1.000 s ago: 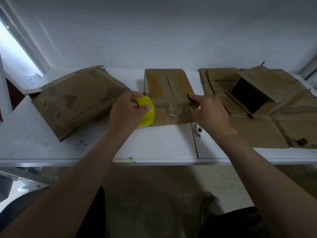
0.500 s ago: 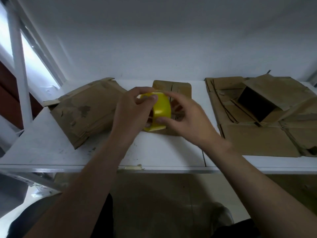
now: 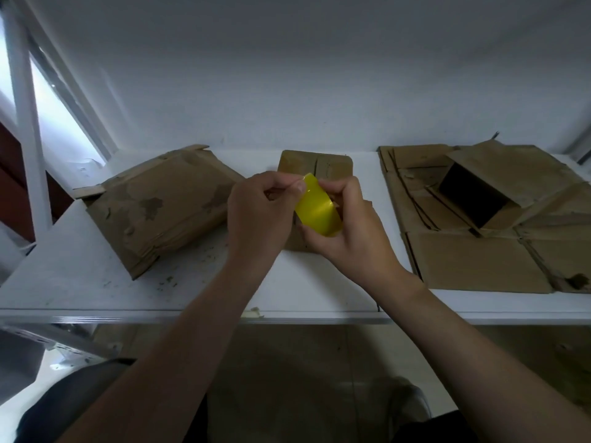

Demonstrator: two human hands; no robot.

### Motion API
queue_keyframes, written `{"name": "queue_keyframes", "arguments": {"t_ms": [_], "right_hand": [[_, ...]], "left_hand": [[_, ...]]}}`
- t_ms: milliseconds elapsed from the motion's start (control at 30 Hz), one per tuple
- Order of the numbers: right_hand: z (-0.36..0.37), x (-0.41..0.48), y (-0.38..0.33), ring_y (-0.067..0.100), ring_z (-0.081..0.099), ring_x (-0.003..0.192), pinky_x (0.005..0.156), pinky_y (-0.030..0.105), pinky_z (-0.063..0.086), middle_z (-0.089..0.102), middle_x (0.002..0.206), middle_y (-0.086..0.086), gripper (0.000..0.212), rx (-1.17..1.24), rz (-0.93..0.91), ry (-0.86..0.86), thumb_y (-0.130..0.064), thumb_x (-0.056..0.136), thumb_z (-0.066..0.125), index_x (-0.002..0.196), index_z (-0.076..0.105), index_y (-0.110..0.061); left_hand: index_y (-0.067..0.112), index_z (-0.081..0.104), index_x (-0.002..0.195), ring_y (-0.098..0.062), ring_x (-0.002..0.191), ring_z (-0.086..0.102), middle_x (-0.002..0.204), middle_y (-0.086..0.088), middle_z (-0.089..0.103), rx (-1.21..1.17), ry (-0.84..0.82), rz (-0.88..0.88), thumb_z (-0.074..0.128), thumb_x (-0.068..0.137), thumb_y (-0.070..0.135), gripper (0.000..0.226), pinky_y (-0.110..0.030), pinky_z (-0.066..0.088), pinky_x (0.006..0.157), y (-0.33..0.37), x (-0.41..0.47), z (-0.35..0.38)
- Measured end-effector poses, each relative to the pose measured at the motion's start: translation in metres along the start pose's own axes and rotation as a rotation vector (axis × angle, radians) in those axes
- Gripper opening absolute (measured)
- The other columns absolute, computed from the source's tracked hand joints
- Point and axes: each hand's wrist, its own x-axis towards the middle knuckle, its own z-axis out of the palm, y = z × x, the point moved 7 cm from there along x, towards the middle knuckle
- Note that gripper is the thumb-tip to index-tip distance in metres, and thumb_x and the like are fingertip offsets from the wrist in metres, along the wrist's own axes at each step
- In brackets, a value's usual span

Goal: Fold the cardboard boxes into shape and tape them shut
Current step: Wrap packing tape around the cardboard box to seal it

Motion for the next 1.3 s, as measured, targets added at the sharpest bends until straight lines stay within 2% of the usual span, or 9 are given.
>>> {"name": "queue_keyframes", "arguments": {"t_ms": [167, 300, 433, 533, 667, 800, 1000, 1133, 1300], "right_hand": [[-0.002, 0.002, 0.002, 0.006, 0.062, 0.083, 0.059, 0.026, 0.049, 0.062, 0.102, -0.009, 0.056, -0.098, -0.018, -0.025, -0.038, 0.084, 0.078, 0.127, 0.043, -0.027], [-0.002, -0.001, 0.002, 0.008, 0.06, 0.082, 0.057, 0.02, 0.044, 0.063, 0.106, -0.011, 0.056, -0.263, -0.081, -0.071, -0.045, 0.084, 0.075, 0.128, 0.044, -0.03], [0.001, -0.007, 0.0, 0.013, 0.062, 0.088, 0.059, 0.019, 0.042, 0.064, 0.118, -0.011, 0.058, -0.4, -0.16, -0.173, -0.056, 0.079, 0.058, 0.131, 0.04, -0.036], [0.0, -0.009, 0.001, 0.017, 0.064, 0.088, 0.059, 0.032, 0.05, 0.064, 0.117, -0.01, 0.06, -0.407, -0.188, -0.224, -0.056, 0.08, 0.058, 0.132, 0.037, -0.038], [-0.001, -0.011, 0.001, 0.016, 0.063, 0.09, 0.059, 0.025, 0.048, 0.063, 0.12, -0.009, 0.063, -0.407, -0.218, -0.26, -0.048, 0.082, 0.073, 0.133, 0.037, -0.038], [-0.001, -0.01, 0.008, 0.006, 0.06, 0.088, 0.063, 0.023, 0.05, 0.059, 0.11, -0.019, 0.056, -0.256, -0.079, -0.245, -0.049, 0.081, 0.075, 0.126, 0.042, -0.041], [-0.008, -0.004, 0.017, -0.019, 0.049, 0.099, 0.077, 0.003, 0.04, 0.055, 0.107, -0.025, 0.057, -0.242, -0.039, -0.201, -0.051, 0.082, 0.078, 0.132, 0.054, -0.038], [-0.026, -0.002, 0.021, 0.0, 0.057, 0.105, 0.086, 0.019, 0.048, 0.059, 0.113, -0.025, 0.061, -0.202, 0.002, -0.143, -0.061, 0.078, 0.076, 0.132, 0.056, -0.042], [-0.041, -0.004, 0.013, 0.001, 0.058, 0.089, 0.061, 0.013, 0.04, 0.057, 0.099, -0.028, 0.044, -0.151, -0.051, -0.157, -0.064, 0.074, 0.073, 0.106, 0.048, -0.047]], "left_hand": [[0.018, 0.068, 0.099, 0.007, 0.087, 0.062, 0.094, 0.015, 0.068, -0.025, -0.049, -0.03, 0.063, 0.096, 0.016, 0.006, -0.009, 0.048, 0.073, -0.012, 0.004, 0.008], [0.022, 0.055, 0.105, 0.018, 0.081, 0.055, 0.094, 0.014, 0.059, 0.022, -0.161, -0.129, 0.059, 0.098, 0.016, 0.01, -0.002, 0.041, 0.06, -0.028, 0.001, 0.019], [0.017, 0.061, 0.118, -0.005, 0.088, 0.065, 0.104, -0.002, 0.07, -0.012, -0.28, -0.343, 0.067, 0.094, 0.022, 0.026, -0.024, 0.053, 0.074, -0.049, 0.008, 0.013], [0.036, 0.076, 0.098, -0.002, 0.086, 0.069, 0.092, 0.011, 0.076, 0.037, -0.384, -0.246, 0.068, 0.095, 0.025, 0.014, -0.027, 0.055, 0.082, -0.047, 0.008, 0.008], [0.041, 0.075, 0.086, 0.005, 0.089, 0.068, 0.089, 0.02, 0.076, 0.079, -0.367, -0.163, 0.071, 0.093, 0.026, 0.017, -0.018, 0.05, 0.08, -0.043, 0.006, 0.002], [0.041, 0.073, 0.086, 0.005, 0.084, 0.066, 0.087, 0.019, 0.073, 0.11, -0.282, -0.159, 0.071, 0.093, 0.027, 0.015, -0.011, 0.046, 0.068, -0.042, 0.006, -0.001], [0.027, 0.079, 0.095, -0.01, 0.081, 0.068, 0.086, 0.005, 0.076, -0.034, -0.201, -0.259, 0.072, 0.092, 0.023, 0.008, -0.026, 0.056, 0.071, -0.05, 0.008, -0.003], [0.032, 0.078, 0.085, -0.004, 0.074, 0.069, 0.083, 0.01, 0.077, -0.131, -0.17, -0.276, 0.075, 0.09, 0.024, 0.01, -0.024, 0.06, 0.07, -0.055, 0.013, -0.005], [0.038, 0.077, 0.077, -0.001, 0.069, 0.066, 0.084, 0.014, 0.076, -0.147, -0.144, -0.276, 0.077, 0.089, 0.027, 0.016, -0.021, 0.058, 0.066, -0.059, 0.009, 0.001]]}}
